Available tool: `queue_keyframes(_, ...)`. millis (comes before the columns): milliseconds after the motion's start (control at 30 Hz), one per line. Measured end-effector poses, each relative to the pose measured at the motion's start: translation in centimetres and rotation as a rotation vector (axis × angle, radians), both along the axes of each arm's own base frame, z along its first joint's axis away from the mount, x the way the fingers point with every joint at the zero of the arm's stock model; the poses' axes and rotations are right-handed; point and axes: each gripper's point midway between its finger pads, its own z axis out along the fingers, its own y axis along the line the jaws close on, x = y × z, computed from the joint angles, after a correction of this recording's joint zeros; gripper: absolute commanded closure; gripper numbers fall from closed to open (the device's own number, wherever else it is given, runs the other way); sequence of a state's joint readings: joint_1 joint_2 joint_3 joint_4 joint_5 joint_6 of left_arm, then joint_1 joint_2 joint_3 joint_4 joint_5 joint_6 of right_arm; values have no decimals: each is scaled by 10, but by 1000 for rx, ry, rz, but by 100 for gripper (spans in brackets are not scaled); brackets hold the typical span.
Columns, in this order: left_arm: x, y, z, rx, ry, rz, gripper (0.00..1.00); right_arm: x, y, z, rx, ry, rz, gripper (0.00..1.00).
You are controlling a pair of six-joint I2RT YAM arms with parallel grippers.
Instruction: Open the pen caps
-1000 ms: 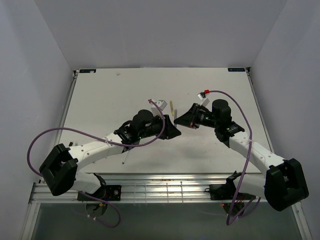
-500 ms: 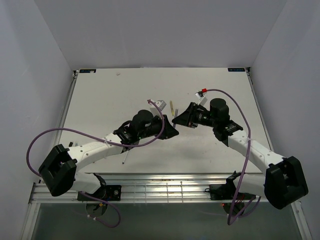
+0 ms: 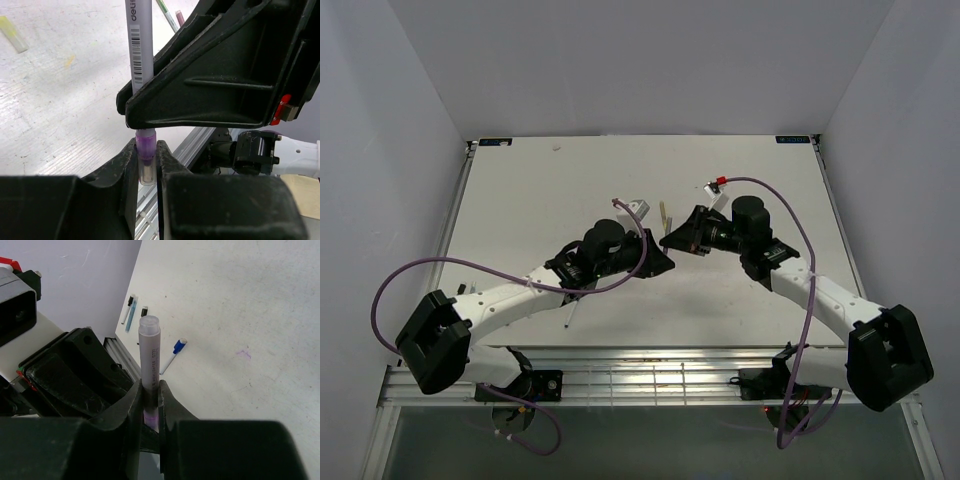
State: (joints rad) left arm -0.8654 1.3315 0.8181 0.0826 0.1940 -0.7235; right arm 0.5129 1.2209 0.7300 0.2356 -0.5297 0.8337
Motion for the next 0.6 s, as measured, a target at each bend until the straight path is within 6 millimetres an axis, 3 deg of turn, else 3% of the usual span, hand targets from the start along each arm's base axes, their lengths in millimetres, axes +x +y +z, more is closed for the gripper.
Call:
queue_keyframes(267,33,15,12,-28,-75,140,100,39,20,17,-45,25,28,92)
queue_keyframes(300,35,18,14,-32,-82,150,100,51,24,22,-49,27,17,92)
queue_keyframes(367,16,20,6,-24,-61,103,100,100,27,48,-33,-28,-60,92)
queue_keyframes(433,-8,19,-8,3,-27,43,100,150,24,82,-5,-99,-138,92)
queue_keyframes(500,-23,22,-22,31,0,10,100,188,19,116,16,-168,-195,92)
queue_keyframes(600,-25,36,-36,92,26,46,100,214,14,145,18,-225,-233,92)
